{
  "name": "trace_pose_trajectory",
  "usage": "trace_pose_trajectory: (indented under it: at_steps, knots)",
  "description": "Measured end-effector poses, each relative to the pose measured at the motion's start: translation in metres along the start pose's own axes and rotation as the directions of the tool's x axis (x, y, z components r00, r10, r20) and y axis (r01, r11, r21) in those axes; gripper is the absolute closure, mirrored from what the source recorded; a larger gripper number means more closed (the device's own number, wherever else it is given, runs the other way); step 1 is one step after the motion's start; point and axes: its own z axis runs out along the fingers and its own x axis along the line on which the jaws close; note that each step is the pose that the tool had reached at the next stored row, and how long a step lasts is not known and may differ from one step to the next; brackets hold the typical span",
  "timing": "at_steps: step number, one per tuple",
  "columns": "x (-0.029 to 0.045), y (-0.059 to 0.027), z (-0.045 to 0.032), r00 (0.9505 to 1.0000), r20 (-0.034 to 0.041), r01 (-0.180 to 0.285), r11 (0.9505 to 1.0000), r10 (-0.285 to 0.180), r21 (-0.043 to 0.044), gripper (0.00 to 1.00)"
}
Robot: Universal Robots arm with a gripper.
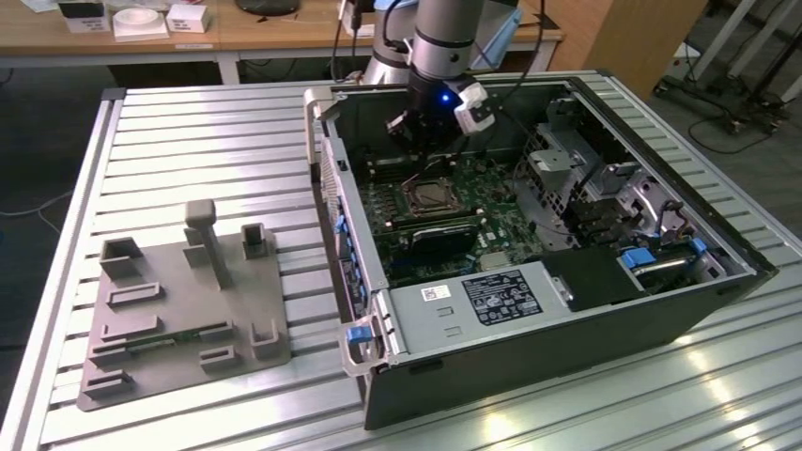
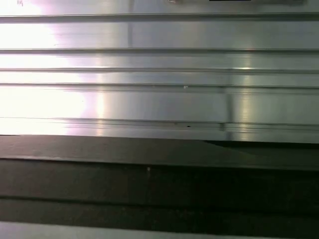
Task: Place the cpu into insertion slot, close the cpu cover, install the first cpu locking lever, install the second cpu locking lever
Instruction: 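Install the first cpu locking lever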
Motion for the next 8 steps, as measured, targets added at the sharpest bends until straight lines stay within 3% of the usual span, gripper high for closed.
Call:
trace_pose_trajectory:
  at_steps: [8]
  knots:
    - [-0.0091,0.0021,0.0054,1.0,-0.0001,0.0,1.0,0.0,0.0002,0.9]
